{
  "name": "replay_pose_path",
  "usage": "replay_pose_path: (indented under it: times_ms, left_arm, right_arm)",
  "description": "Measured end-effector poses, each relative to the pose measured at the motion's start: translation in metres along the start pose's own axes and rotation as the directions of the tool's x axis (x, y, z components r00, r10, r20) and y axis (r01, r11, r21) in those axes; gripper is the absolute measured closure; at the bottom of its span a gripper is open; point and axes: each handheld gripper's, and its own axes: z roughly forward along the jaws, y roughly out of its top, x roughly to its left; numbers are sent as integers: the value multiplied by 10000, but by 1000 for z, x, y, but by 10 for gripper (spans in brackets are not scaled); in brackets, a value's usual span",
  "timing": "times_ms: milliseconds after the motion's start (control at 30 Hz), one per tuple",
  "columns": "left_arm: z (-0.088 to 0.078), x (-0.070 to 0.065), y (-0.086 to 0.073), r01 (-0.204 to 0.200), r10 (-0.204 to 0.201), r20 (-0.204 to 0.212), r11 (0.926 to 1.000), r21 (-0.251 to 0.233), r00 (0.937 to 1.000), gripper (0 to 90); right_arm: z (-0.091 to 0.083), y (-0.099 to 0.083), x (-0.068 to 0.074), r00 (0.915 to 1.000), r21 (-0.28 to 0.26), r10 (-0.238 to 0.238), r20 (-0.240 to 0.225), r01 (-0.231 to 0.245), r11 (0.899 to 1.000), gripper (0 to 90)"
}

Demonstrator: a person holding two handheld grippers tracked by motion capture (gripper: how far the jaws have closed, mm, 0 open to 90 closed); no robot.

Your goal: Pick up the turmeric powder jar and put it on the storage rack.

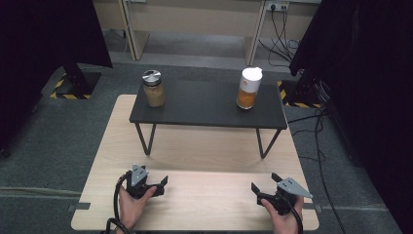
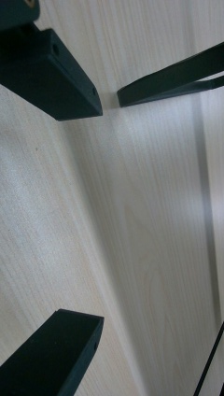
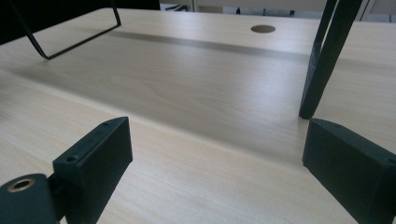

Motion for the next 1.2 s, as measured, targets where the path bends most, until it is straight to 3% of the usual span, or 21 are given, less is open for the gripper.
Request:
replay_pose_path:
  times_ms: [400, 1200]
  left_arm:
    - [0, 0, 0, -47, 47, 1, 10000, -7, 10000, 12]
    - [0, 0, -1, 16, -16, -8, 10000, -29, 10000, 13]
  right_arm:
    - [4, -1, -1, 9991, 800, 325, 256, -345, 9962, 85]
    - [13, -7, 0, 9996, 1334, 182, 193, -206, 9908, 85]
